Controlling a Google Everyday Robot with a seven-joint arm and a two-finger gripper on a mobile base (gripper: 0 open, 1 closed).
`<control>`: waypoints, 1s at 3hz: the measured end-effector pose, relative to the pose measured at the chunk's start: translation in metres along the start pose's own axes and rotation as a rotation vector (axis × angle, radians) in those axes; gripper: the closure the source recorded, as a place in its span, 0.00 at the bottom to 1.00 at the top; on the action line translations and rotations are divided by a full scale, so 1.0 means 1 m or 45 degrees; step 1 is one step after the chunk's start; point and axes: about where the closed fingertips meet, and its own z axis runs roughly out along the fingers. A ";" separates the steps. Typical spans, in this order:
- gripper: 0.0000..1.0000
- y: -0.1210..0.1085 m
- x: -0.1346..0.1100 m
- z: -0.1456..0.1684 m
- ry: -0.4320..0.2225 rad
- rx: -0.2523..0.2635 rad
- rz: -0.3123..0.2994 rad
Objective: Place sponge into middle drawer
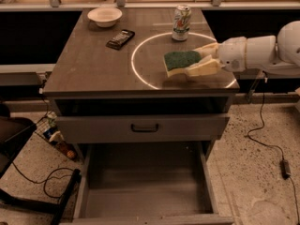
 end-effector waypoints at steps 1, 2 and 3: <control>1.00 0.029 -0.011 -0.042 0.032 0.077 -0.019; 1.00 0.089 0.002 -0.090 0.120 0.076 -0.087; 1.00 0.130 0.021 -0.111 0.186 0.028 -0.091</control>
Offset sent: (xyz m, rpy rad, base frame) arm -0.1708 -0.0694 0.0105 -0.1784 -0.0875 -0.0580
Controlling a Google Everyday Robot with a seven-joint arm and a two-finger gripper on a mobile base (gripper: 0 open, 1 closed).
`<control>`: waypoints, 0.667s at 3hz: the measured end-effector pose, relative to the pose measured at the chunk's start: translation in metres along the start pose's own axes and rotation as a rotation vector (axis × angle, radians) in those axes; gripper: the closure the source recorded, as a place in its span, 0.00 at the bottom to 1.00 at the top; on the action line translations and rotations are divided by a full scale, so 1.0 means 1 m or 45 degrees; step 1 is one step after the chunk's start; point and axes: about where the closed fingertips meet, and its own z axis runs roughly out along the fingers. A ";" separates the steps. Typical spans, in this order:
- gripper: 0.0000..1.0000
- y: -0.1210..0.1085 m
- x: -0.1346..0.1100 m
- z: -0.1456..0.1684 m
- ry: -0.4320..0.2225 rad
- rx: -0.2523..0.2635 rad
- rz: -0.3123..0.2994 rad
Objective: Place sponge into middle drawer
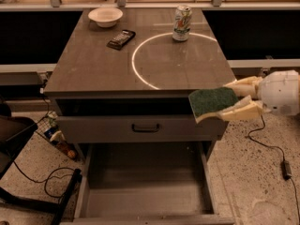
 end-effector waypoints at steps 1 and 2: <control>1.00 0.042 0.025 -0.011 0.102 -0.026 0.038; 1.00 0.042 0.025 -0.011 0.102 -0.027 0.038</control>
Offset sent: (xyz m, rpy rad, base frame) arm -0.0329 -0.0075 -0.0182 -0.0503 0.0427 -0.0168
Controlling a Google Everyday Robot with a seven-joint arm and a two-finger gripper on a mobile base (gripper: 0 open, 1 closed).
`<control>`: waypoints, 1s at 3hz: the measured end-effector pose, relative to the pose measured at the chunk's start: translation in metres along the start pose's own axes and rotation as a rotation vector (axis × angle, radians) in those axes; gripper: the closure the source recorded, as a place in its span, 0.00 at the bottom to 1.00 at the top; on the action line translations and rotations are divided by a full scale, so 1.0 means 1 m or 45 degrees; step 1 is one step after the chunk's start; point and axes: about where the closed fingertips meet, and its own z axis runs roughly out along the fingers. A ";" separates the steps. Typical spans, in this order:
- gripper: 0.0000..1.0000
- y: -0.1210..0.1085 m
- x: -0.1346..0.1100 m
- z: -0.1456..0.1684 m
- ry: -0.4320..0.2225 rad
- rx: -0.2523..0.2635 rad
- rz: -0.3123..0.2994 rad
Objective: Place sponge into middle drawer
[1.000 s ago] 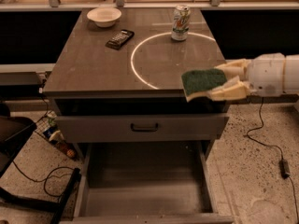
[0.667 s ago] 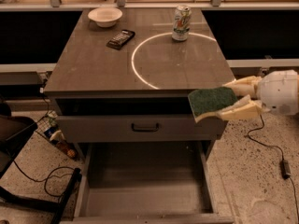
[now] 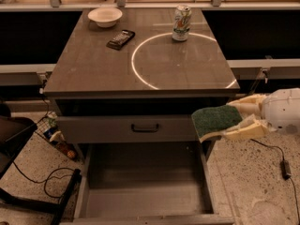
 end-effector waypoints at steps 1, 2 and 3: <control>1.00 0.000 0.005 0.009 0.008 0.014 0.009; 1.00 0.012 0.042 0.037 0.010 0.029 0.066; 1.00 0.045 0.105 0.075 0.039 0.016 0.198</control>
Offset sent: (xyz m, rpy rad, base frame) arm 0.0003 0.0098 -0.1384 0.0359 0.0812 -0.1147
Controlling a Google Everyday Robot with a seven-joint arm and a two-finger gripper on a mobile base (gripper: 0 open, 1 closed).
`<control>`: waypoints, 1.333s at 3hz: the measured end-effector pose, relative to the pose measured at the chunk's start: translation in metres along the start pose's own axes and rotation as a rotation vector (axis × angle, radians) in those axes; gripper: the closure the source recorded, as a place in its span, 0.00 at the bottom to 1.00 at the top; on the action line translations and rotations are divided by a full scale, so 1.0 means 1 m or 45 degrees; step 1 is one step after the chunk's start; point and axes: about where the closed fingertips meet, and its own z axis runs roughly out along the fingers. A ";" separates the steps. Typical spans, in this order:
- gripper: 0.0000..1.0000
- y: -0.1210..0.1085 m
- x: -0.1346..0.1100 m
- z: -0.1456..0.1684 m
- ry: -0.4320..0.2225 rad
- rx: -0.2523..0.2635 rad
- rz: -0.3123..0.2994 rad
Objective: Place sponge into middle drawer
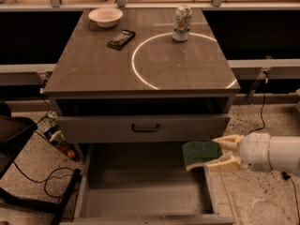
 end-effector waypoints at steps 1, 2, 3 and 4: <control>1.00 0.045 0.064 0.062 0.023 -0.093 0.148; 1.00 0.087 0.091 0.111 0.017 -0.212 0.236; 1.00 0.087 0.091 0.111 0.017 -0.212 0.236; 1.00 0.077 0.099 0.144 -0.013 -0.210 0.263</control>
Offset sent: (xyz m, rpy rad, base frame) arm -0.0646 0.1081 -0.1968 0.1444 0.3200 0.0674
